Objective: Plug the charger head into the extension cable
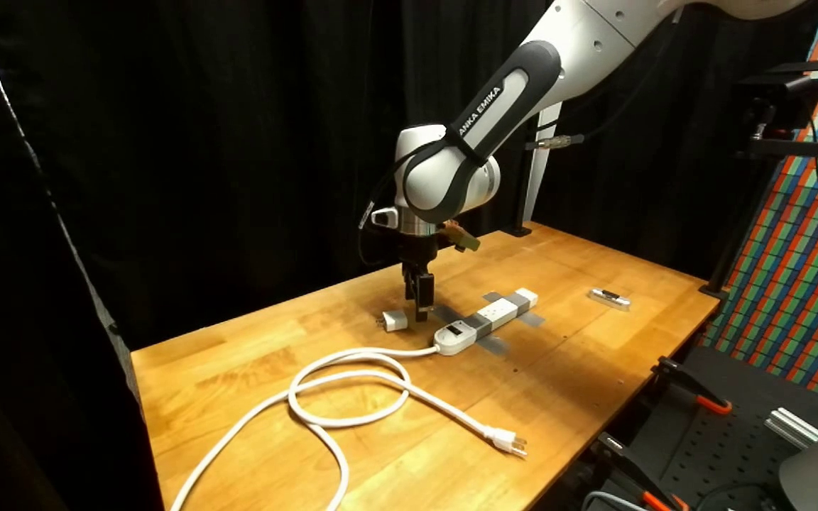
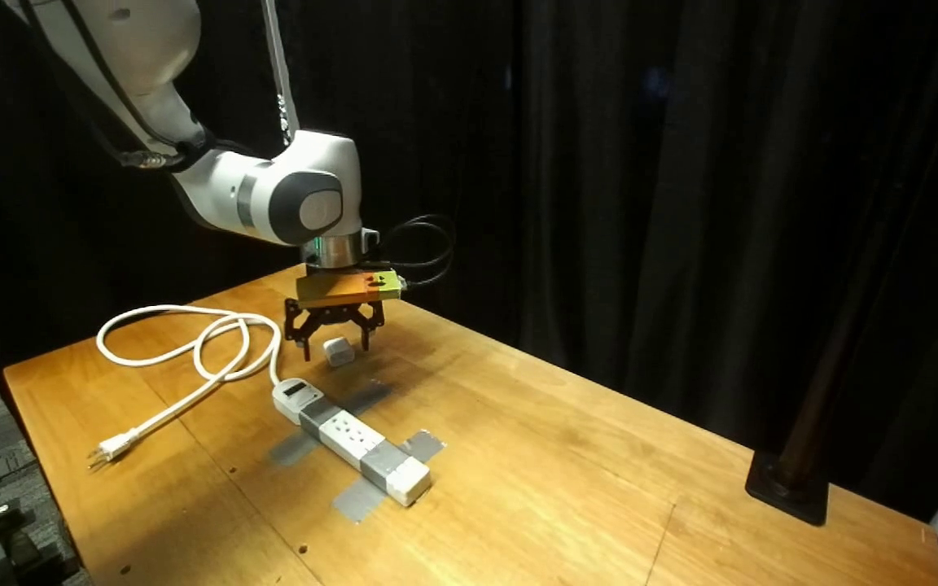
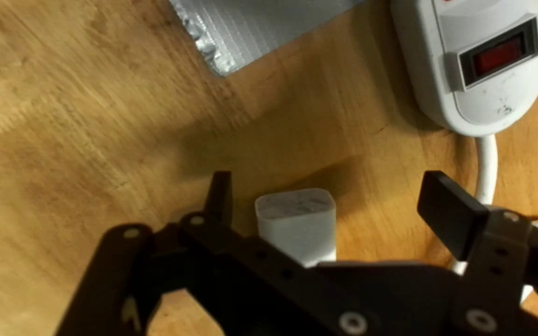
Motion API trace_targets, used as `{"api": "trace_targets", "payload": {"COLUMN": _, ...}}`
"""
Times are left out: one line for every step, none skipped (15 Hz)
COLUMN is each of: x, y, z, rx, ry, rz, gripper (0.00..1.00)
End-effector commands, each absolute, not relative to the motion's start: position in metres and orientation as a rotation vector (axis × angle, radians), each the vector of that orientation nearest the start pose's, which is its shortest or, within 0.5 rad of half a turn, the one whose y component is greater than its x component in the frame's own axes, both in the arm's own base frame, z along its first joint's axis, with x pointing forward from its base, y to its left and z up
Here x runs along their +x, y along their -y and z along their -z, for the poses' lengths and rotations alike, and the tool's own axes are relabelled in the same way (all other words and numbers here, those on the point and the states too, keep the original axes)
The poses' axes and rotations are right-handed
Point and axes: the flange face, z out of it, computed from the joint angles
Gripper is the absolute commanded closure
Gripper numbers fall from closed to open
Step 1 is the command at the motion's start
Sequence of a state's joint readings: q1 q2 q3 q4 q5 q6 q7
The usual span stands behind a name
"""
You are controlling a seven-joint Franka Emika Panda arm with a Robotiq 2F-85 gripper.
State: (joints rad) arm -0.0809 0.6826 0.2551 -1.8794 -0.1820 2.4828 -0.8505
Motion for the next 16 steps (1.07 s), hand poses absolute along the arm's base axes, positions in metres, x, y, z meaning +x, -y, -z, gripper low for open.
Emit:
{"api": "trace_targets", "payload": {"x": 0.619, "y": -0.106, "z": -0.132, "rx": -2.542, "ry": 1.677, "rz": 0.058, "gripper": 0.0}}
{"api": "trace_targets", "payload": {"x": 0.619, "y": -0.106, "z": -0.128, "rx": -2.542, "ry": 1.673, "rz": 0.117, "gripper": 0.0}}
{"api": "trace_targets", "payload": {"x": 0.62, "y": -0.107, "z": -0.127, "rx": -2.549, "ry": 1.666, "rz": 0.189, "gripper": 0.0}}
{"api": "trace_targets", "payload": {"x": 0.622, "y": -0.108, "z": -0.125, "rx": -2.552, "ry": 1.664, "rz": 0.244, "gripper": 0.0}}
{"api": "trace_targets", "payload": {"x": 0.623, "y": -0.107, "z": -0.122, "rx": -2.549, "ry": 1.663, "rz": 0.29, "gripper": 0.0}}
{"api": "trace_targets", "payload": {"x": 0.624, "y": -0.108, "z": -0.121, "rx": -2.546, "ry": 1.656, "rz": 0.328, "gripper": 0.0}}
{"api": "trace_targets", "payload": {"x": 0.624, "y": -0.106, "z": -0.119, "rx": -2.54, "ry": 1.651, "rz": 0.358, "gripper": 0.0}}
{"api": "trace_targets", "payload": {"x": 0.624, "y": -0.105, "z": -0.118, "rx": -2.533, "ry": 1.647, "rz": 0.382, "gripper": 0.0}}
{"api": "trace_targets", "payload": {"x": 0.624, "y": -0.103, "z": -0.117, "rx": -2.525, "ry": 1.641, "rz": 0.389, "gripper": 0.0}}
{"api": "trace_targets", "payload": {"x": 0.623, "y": -0.1, "z": -0.115, "rx": -2.517, "ry": 1.638, "rz": 0.386, "gripper": 0.0}}
{"api": "trace_targets", "payload": {"x": 0.623, "y": -0.097, "z": -0.114, "rx": -2.508, "ry": 1.634, "rz": 0.381, "gripper": 0.0}}
{"api": "trace_targets", "payload": {"x": 0.621, "y": -0.094, "z": -0.114, "rx": -2.493, "ry": 1.632, "rz": 0.365, "gripper": 0.0}}
{"api": "trace_targets", "payload": {"x": 0.62, "y": -0.09, "z": -0.113, "rx": -2.484, "ry": 1.629, "rz": 0.358, "gripper": 0.25}}
{"api": "trace_targets", "payload": {"x": 0.619, "y": -0.087, "z": -0.112, "rx": -2.469, "ry": 1.628, "rz": 0.356, "gripper": 0.26}}
{"api": "trace_targets", "payload": {"x": 0.62, "y": -0.085, "z": -0.114, "rx": -2.458, "ry": 1.626, "rz": 0.365, "gripper": 0.34}}
{"api": "trace_targets", "payload": {"x": 0.62, "y": -0.082, "z": -0.115, "rx": -2.448, "ry": 1.624, "rz": 0.371, "gripper": 0.41}}
